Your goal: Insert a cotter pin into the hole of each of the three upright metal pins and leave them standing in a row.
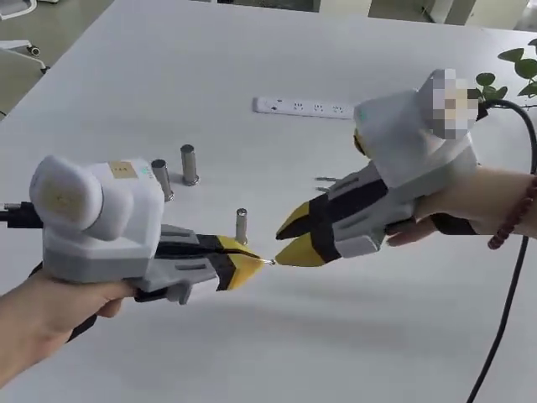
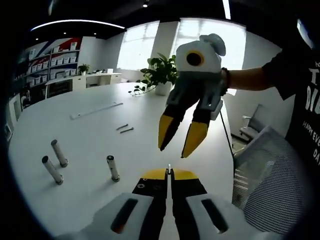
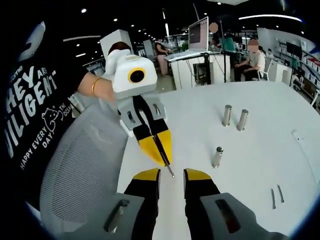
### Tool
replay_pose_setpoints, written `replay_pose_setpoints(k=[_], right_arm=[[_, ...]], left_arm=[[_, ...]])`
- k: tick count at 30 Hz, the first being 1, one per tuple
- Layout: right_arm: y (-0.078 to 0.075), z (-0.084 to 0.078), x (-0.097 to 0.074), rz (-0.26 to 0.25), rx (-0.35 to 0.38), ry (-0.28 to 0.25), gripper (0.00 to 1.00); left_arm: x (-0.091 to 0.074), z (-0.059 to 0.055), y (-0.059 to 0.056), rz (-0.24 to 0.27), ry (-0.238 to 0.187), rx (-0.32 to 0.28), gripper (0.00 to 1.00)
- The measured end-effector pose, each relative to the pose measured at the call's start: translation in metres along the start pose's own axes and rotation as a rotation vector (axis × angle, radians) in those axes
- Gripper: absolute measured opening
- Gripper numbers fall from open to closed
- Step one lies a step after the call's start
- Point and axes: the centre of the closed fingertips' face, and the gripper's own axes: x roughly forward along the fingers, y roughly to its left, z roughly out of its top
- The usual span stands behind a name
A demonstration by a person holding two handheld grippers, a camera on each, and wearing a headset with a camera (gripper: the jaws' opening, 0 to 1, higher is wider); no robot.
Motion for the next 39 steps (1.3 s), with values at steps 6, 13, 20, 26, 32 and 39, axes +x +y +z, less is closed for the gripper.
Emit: replay_pose_setpoints(k=[6, 13, 20, 26, 32, 39], right_arm=[[0.014, -0.001, -0.006, 0.073, 0.052, -0.024, 0.13], [0.028, -0.008, -0.006, 0.137, 0.083, -0.018, 0.13], [0.038, -0.012, -0.003, 0.177, 0.094, -0.013, 0.11], [0.048, -0.012, -0.003, 0.229, 0.108, -0.022, 0.08], [0.051, -0.01, -0.002, 0.239, 0.106, -0.042, 0.04], [0.055, -0.011, -0.001, 0.255, 0.086, -0.034, 0.0]], left_arm=[[-0.001, -0.001, -0.011, -0.064, 0.0, 0.043, 0.0], [-0.003, 0.003, -0.021, -0.118, -0.024, 0.055, 0.0], [-0.004, 0.009, -0.033, -0.166, -0.044, 0.06, 0.0], [-0.005, 0.012, -0.04, -0.189, -0.06, 0.061, 0.0], [-0.008, 0.02, -0.045, -0.216, -0.096, 0.043, 0.0], [-0.007, 0.019, -0.047, -0.232, -0.092, 0.046, 0.0]])
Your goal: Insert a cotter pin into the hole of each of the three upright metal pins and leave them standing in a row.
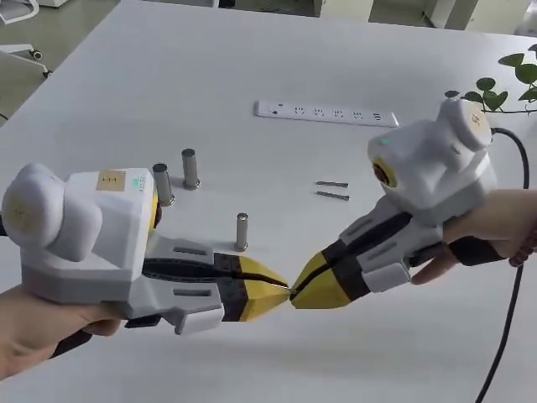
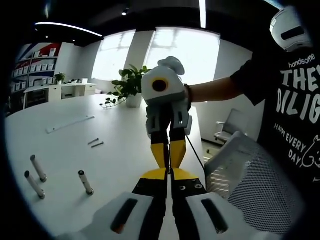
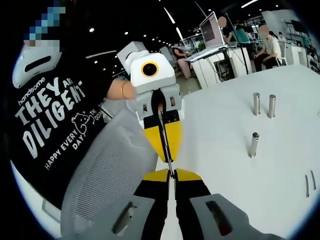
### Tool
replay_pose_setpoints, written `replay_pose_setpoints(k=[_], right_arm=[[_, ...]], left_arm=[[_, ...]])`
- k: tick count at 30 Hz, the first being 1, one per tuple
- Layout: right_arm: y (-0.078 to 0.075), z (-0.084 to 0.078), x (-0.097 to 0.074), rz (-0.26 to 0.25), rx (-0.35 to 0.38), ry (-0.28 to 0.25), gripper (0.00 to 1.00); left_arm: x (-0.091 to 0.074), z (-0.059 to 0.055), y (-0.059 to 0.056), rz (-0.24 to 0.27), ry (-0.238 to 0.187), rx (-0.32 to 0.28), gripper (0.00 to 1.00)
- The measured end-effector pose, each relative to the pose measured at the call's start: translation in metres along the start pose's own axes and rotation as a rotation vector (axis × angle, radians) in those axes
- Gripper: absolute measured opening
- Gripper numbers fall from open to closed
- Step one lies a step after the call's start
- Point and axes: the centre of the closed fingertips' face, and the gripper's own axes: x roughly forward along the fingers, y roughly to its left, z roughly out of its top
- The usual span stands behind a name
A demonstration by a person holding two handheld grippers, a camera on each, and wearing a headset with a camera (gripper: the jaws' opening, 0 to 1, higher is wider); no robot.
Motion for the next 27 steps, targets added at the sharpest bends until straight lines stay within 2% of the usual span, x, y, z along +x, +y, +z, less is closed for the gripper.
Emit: replay_pose_setpoints(k=[6, 12, 15, 27], right_arm=[[-0.0003, -0.0002, -0.0003, 0.0, 0.01, 0.003, 0.0], [0.0003, 0.002, -0.0006, -0.007, -0.032, -0.001, 0.0], [0.001, 0.0009, 0.0002, -0.004, -0.002, 0.015, 0.0], [0.0021, -0.0028, 0.0031, -0.001, -0.006, 0.045, 0.0]], left_arm=[[-0.0001, -0.0042, 0.0003, -0.001, 0.014, 0.007, 0.0], [-0.0011, -0.0049, 0.0003, -0.001, 0.015, 0.003, 0.0], [-0.0009, -0.0056, -0.0009, -0.006, 0.018, -0.003, 0.0], [0.001, -0.0071, -0.0043, -0.016, 0.03, -0.004, 0.0]])
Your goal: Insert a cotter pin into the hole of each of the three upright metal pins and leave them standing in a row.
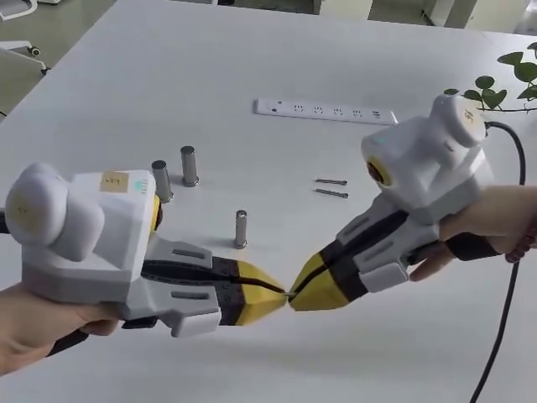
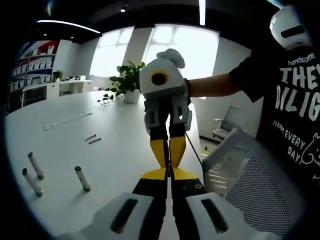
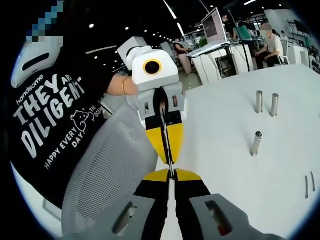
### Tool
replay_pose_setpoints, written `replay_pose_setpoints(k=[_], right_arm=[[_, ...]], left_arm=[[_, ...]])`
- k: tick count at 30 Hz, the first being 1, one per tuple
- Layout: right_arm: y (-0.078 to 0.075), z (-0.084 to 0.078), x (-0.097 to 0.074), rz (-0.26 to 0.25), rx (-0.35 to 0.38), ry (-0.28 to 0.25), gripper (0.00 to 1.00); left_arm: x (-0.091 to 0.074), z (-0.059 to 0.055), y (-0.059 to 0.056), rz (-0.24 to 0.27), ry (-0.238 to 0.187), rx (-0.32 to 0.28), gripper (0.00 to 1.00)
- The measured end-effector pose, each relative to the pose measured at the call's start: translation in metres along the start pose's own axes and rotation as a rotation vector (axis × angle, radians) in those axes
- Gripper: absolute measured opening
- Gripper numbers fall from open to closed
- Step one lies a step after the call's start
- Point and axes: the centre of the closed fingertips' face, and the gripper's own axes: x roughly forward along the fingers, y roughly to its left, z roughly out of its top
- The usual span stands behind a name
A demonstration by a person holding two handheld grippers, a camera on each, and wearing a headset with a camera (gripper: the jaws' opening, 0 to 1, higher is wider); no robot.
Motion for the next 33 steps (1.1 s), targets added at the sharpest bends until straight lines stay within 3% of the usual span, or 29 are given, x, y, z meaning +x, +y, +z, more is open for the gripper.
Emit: replay_pose_setpoints(k=[5, 9, 13, 21, 28, 33], right_arm=[[0.0, 0.0, 0.0, 0.0, -0.029, -0.004, 0.0], [-0.003, -0.001, 0.0, -0.01, -0.057, 0.008, 0.0], [-0.009, -0.001, -0.001, -0.038, -0.078, 0.015, 0.0], [-0.032, -0.011, -0.005, -0.133, -0.092, 0.059, 0.0], [-0.053, -0.012, -0.011, -0.216, -0.087, 0.07, 0.0], [-0.071, -0.011, -0.015, -0.287, -0.101, 0.097, 0.0]], left_arm=[[-0.001, -0.001, 0.001, 0.003, 0.004, 0.0, 0.0], [0.001, -0.002, 0.003, 0.022, 0.01, 0.043, 0.0], [0.001, -0.002, 0.009, 0.047, 0.008, 0.041, 0.01], [-0.006, 0.006, 0.031, 0.132, -0.033, 0.044, 0.07], [-0.009, 0.002, 0.046, 0.194, -0.027, 0.054, 0.1], [-0.016, -0.003, 0.067, 0.308, -0.027, 0.053, 0.1]])
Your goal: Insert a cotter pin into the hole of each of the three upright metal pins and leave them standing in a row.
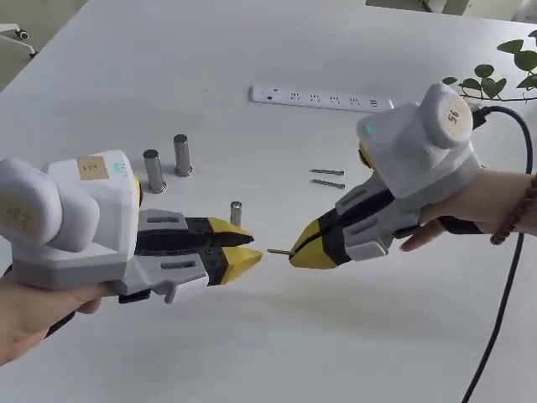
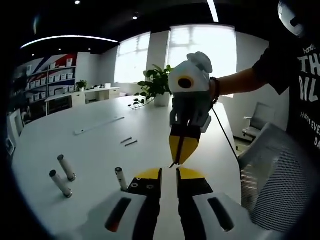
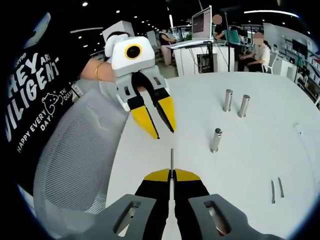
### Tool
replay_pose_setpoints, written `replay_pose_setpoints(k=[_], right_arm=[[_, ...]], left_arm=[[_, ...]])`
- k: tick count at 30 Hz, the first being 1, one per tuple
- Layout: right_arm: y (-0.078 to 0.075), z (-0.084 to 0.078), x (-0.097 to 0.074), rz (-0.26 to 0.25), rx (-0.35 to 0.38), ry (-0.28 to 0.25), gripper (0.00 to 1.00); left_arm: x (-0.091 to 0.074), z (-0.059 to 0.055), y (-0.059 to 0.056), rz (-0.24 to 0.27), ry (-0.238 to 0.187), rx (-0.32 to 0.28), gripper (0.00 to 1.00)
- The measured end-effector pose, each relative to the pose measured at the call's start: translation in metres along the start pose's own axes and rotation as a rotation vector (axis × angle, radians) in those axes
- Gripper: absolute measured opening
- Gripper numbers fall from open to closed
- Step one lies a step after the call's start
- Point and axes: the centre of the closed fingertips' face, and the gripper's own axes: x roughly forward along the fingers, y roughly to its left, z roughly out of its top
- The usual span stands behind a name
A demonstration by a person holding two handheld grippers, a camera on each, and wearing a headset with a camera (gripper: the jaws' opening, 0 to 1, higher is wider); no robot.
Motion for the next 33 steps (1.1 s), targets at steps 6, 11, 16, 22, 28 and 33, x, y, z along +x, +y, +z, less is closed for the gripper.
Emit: replay_pose_setpoints(k=[6, 11, 16, 22, 28, 33], right_arm=[[-0.019, 0.001, 0.004, -0.06, -0.023, 0.013, 0.0], [-0.031, 0.003, 0.007, -0.087, -0.011, 0.021, 0.0], [-0.042, -0.004, 0.011, -0.109, -0.013, 0.066, 0.0], [-0.054, -0.008, 0.016, -0.12, -0.01, 0.078, 0.0], [-0.058, -0.005, 0.021, -0.125, -0.014, 0.08, 0.0], [-0.064, -0.004, 0.024, -0.13, -0.005, 0.079, 0.0]], left_arm=[[0.0, -0.007, 0.022, 0.103, 0.004, 0.034, 0.14], [0.003, -0.015, 0.04, 0.166, 0.007, 0.011, 0.17], [0.008, -0.023, 0.056, 0.221, 0.01, -0.008, 0.17], [0.015, -0.032, 0.067, 0.258, 0.026, -0.022, 0.17], [0.026, -0.039, 0.075, 0.28, 0.032, -0.037, 0.17], [0.035, -0.043, 0.077, 0.279, 0.046, -0.036, 0.17]])
